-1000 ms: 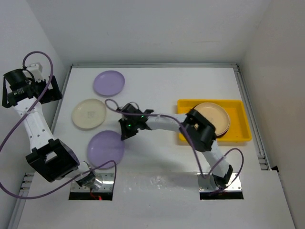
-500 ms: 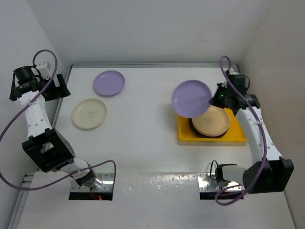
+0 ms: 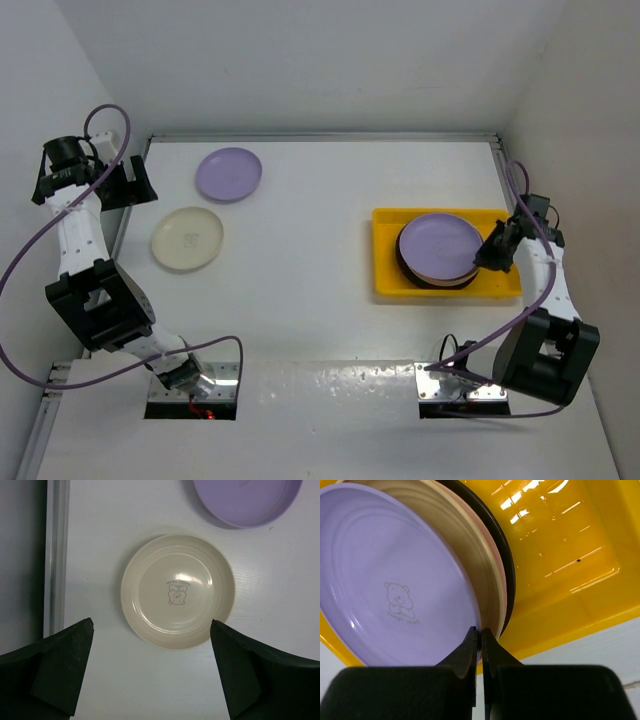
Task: Place the plates into the plastic bin on the countertop
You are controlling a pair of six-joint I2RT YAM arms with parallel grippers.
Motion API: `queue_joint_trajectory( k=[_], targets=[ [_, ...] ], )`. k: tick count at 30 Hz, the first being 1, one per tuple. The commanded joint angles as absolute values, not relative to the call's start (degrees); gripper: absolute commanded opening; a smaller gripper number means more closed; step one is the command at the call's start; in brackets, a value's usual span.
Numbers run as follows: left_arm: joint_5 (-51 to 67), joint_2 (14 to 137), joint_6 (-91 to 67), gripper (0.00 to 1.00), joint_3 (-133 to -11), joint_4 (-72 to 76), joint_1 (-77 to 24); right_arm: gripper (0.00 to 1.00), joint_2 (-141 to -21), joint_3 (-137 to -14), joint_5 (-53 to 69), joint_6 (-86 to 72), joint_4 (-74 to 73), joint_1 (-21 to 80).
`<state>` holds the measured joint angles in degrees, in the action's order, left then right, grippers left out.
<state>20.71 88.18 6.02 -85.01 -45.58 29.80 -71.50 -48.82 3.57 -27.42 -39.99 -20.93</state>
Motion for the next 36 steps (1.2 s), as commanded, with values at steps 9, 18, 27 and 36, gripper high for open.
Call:
queue_joint_trajectory(
  k=[9,18,27,36],
  targets=[
    [20.5,90.5,8.7,0.99,-85.4,-43.6,29.3,0.70,-71.3,-52.4,-7.1,-24.0,-38.9,-17.2],
    [6.0,110.2,8.7,0.99,-86.2,-38.4,29.9,0.74,-71.0,-62.3,-18.2,-22.0,-40.3,-0.5],
    [14.9,119.3,9.3,0.51,-86.5,-38.4,26.2,0.70,-77.4,-70.6,-19.6,-23.5,-41.7,16.4],
    [25.9,114.2,17.4,0.00,-86.1,-46.5,18.0,0.66,-82.6,-72.9,-9.4,-20.0,-31.0,32.2]
  ],
)
